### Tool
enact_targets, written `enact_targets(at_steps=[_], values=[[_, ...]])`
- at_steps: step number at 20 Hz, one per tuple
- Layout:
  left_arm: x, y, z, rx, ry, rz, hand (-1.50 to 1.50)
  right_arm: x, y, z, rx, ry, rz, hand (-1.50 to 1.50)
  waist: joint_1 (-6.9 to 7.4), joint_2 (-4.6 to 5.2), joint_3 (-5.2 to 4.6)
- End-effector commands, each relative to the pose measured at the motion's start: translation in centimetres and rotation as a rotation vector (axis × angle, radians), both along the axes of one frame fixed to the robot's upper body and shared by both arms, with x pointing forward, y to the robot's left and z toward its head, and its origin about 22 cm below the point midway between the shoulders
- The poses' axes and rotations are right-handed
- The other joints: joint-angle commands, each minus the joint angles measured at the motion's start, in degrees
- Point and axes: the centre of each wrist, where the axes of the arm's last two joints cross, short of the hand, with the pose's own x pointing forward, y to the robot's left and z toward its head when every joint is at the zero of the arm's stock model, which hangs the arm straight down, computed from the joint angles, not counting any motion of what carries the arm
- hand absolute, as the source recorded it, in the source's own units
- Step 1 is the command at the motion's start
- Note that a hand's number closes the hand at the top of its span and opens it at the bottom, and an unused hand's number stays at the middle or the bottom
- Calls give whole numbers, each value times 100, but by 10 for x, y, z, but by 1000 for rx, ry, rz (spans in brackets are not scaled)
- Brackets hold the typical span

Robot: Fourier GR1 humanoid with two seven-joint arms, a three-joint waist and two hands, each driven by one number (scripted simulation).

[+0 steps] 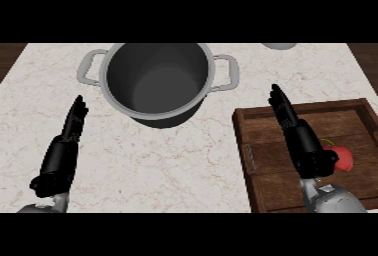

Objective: Pick the bell pepper from the tray and place it in the pot

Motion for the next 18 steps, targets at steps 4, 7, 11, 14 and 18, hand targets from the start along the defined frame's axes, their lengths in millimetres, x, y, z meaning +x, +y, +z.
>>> enact_targets(at_steps=[4, 7, 11, 14, 18], values=[[4, -8, 5, -173, 139, -18, 0, 14, -43, 19, -27, 90, 328, -150, -1, -20, 132], [5, -18, -1, -195, 192, -48, 0, 24, -57, 66, -615, -94, 372, -150, 72, -215, -121], [15, -16, 19, -316, 275, -43, 0, 10, -117, 54, -549, -358, 204, -150, -287, -61, 157], [15, -5, 16, -332, 292, -34, 0, -12, -145, 68, -563, -478, 299, -150, -306, -73, 138], [16, -11, 37, -316, 285, -44, 0, -31, -178, 108, -804, -418, 273, -150, -247, -95, 125]])
